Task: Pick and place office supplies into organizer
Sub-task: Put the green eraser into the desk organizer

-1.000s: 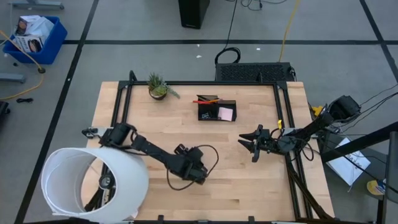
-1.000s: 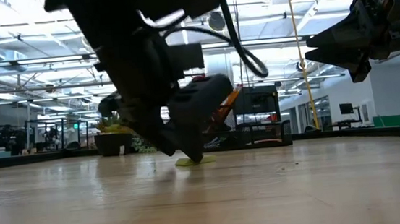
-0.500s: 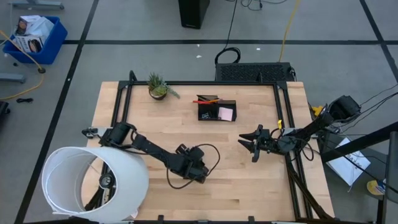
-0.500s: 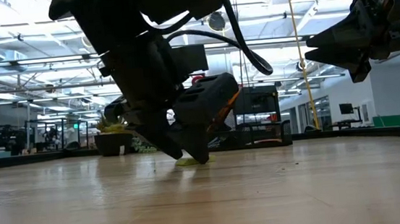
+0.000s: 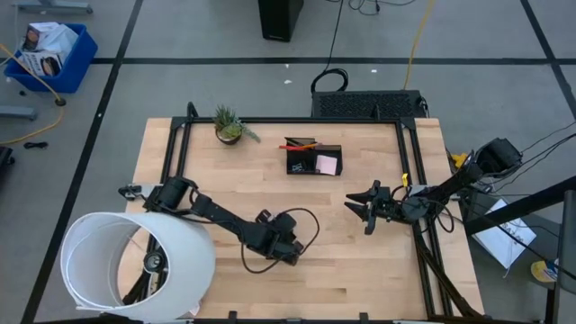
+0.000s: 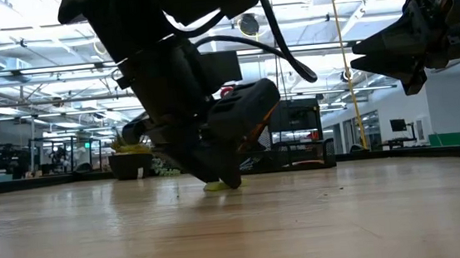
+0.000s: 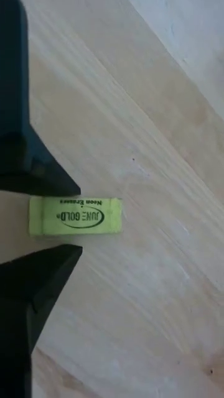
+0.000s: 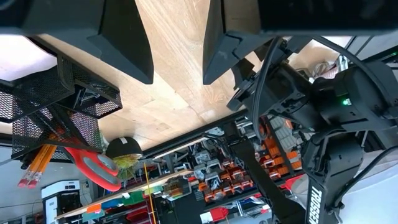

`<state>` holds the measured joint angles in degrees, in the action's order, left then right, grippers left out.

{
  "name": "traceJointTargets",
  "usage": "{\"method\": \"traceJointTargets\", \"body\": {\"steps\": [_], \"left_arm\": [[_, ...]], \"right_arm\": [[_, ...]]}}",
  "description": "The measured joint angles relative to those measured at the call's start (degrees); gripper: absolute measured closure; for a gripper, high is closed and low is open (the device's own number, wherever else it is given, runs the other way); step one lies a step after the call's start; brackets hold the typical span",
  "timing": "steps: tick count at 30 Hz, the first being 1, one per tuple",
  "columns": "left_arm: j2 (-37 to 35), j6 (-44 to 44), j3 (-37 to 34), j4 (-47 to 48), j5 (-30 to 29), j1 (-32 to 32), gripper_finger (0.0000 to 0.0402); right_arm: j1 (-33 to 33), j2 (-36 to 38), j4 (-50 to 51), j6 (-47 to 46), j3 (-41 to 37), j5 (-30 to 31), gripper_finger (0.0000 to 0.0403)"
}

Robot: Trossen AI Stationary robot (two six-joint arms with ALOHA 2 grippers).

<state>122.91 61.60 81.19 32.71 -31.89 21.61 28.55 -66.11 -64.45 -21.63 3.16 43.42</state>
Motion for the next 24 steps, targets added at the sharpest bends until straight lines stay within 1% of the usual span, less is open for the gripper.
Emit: {"method": "traceJointTargets", "body": {"steps": [7, 11, 21, 24], "left_arm": [[0.01, 0.02, 0.01, -0.12, 0.12, -0.22, 0.0334], [-0.09, 0.02, 0.07, -0.05, -0.09, -0.56, 0.0362], [-0.09, 0.0, 0.07, 0.13, -0.75, -0.66, 0.0369], [-0.07, -0.04, 0.01, -0.85, -0.69, -0.48, 0.0363]], "right_arm": [[0.01, 0.0, 0.01, 0.0, 0.01, 0.0, 0.027], [-0.01, 0.0, -0.01, 0.0, 0.02, 0.0, 0.027], [0.0, 0.0, -0.01, 0.0, 0.01, 0.0, 0.027], [0.01, 0.0, -0.01, 0.0, 0.0, 0.0, 0.027]]}}
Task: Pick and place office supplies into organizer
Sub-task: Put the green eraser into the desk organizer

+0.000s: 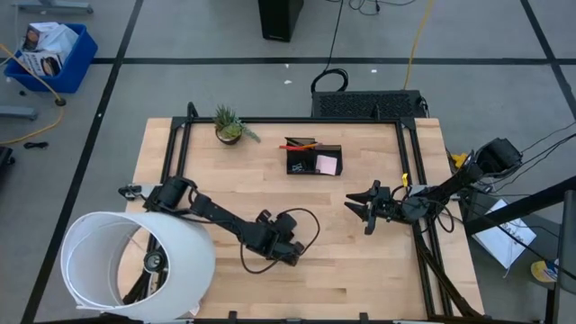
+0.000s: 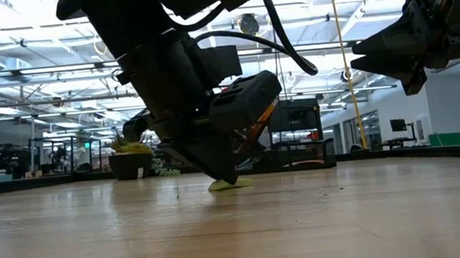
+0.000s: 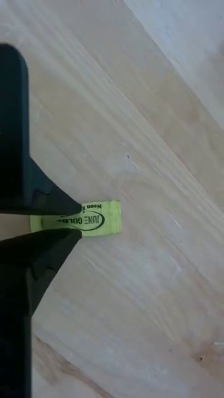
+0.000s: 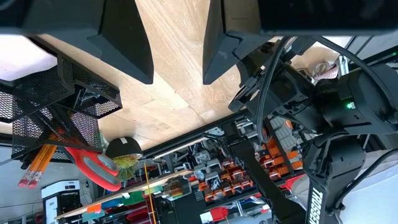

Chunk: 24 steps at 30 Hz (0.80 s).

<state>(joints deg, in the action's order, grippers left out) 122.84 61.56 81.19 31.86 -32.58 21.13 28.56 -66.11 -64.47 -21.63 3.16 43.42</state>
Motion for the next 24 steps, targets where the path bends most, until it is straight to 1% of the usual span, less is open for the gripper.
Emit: {"method": "traceJointTargets", "body": {"steps": [4, 10, 13, 16, 18, 21, 24], "left_arm": [[0.13, -2.3, -0.19, -1.9, -0.07, 0.32, 0.0334], [0.2, -2.0, -0.78, -4.54, 1.36, 0.07, 0.0269], [0.17, -4.35, -3.35, -11.56, -1.01, 0.41, 0.0238], [0.25, -5.63, -6.23, -18.78, -4.21, 1.19, 0.0217], [0.21, -5.5, -9.36, -23.79, -6.82, 1.58, 0.021], [0.03, -5.35, -13.8, -32.21, -9.03, 1.57, 0.0208], [0.32, -14.5, -16.62, -41.47, -12.03, 2.34, 0.0215]], "right_arm": [[-0.02, 0.0, 0.0, 0.0, 0.02, 0.0, 0.027], [-0.02, -0.02, 0.0, 0.0, 0.0, 0.0, 0.027], [-0.01, 0.0, 0.01, 0.0, 0.02, 0.0, 0.027], [-0.02, -0.01, 0.0, 0.0, 0.0, 0.0, 0.027], [0.0, 0.0, 0.02, 0.0, 0.01, 0.0, 0.027], [0.0, 0.0, 0.02, 0.0, 0.0, 0.0, 0.027], [0.0, 0.0, 0.02, 0.0, 0.0, 0.0, 0.0271]]}}
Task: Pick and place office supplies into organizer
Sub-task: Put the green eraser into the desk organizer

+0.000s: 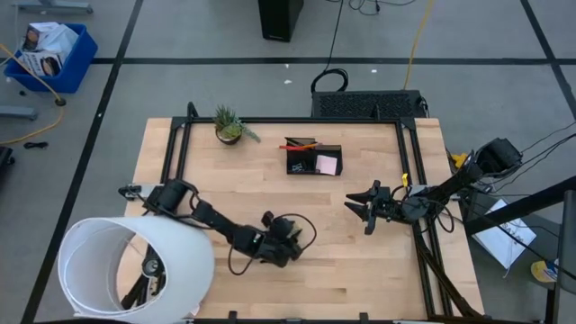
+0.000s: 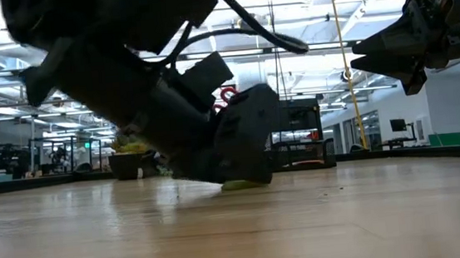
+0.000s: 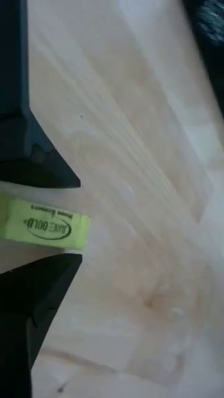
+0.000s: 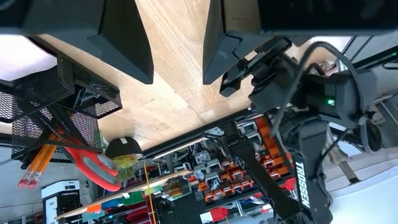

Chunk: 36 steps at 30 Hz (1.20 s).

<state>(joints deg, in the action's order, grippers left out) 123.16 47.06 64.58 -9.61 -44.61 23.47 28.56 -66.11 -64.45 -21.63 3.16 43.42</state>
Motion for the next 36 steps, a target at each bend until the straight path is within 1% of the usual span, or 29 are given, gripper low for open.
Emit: {"method": "traceJointTargets", "body": {"steps": [3, 9, 13, 26, 36], "left_arm": [[0.08, -4.89, -1.92, -5.6, -0.44, 0.24, 0.0227], [-0.01, -4.87, -5.6, -11.3, -0.46, -0.53, 0.0251], [-0.12, -7.75, -7.53, -14.89, 0.64, -1.03, 0.0268], [-0.35, -8.21, -8.0, -15.01, 0.85, -1.6, 0.0352], [-0.33, -9.42, -8.0, -15.14, 1.17, -2.04, 0.0355]], "right_arm": [[0.0, 0.0, -0.01, 0.0, 0.02, 0.0, 0.027], [0.0, -0.01, 0.0, 0.0, 0.01, 0.0, 0.0271], [0.0, 0.0, -0.01, 0.0, 0.02, 0.0, 0.0271], [0.0, 0.0, 0.0, 0.0, 0.0, 0.0, 0.027], [0.0, 0.0, 0.0, 0.0, 0.02, 0.0, 0.027]]}}
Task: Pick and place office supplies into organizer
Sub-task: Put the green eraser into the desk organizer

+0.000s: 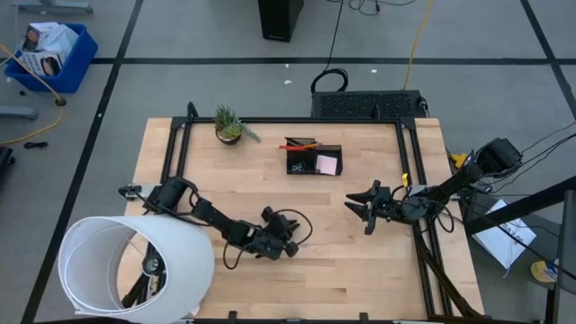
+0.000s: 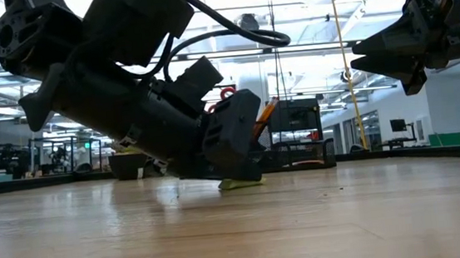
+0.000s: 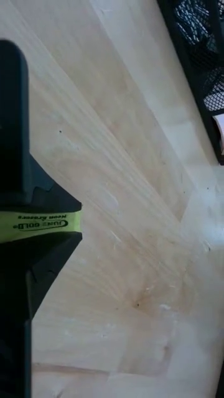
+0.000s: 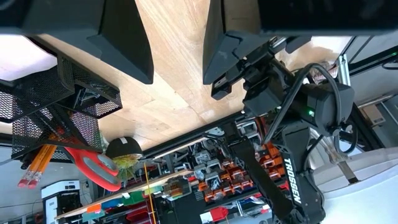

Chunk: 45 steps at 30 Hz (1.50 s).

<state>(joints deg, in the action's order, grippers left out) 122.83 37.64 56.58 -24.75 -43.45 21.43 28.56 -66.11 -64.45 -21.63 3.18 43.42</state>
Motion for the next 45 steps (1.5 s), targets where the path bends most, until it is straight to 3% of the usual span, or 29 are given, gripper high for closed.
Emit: {"method": "traceJointTargets", "body": {"steps": [22, 33, 37, 45], "left_arm": [[-2.8, -7.12, -0.04, -0.74, 0.24, -1.5, 0.0366], [-4.13, -9.03, 0.15, -1.9, 4.62, -1.23, 0.0361], [-3.85, -10.69, -0.04, -0.45, 5.03, -0.78, 0.0323], [-3.93, -13.31, -0.78, -5.77, 2.89, -0.55, 0.0175]], "right_arm": [[-0.01, -0.02, 0.0, 0.0, 0.0, 0.0, 0.027], [0.0, -0.02, 0.0, 0.0, -0.02, 0.0, 0.0271], [-0.02, -0.02, 0.2, 0.0, -0.01, 0.0, 0.0271], [-0.02, -0.02, -0.02, 0.0, -0.01, 0.0, 0.0271]]}}
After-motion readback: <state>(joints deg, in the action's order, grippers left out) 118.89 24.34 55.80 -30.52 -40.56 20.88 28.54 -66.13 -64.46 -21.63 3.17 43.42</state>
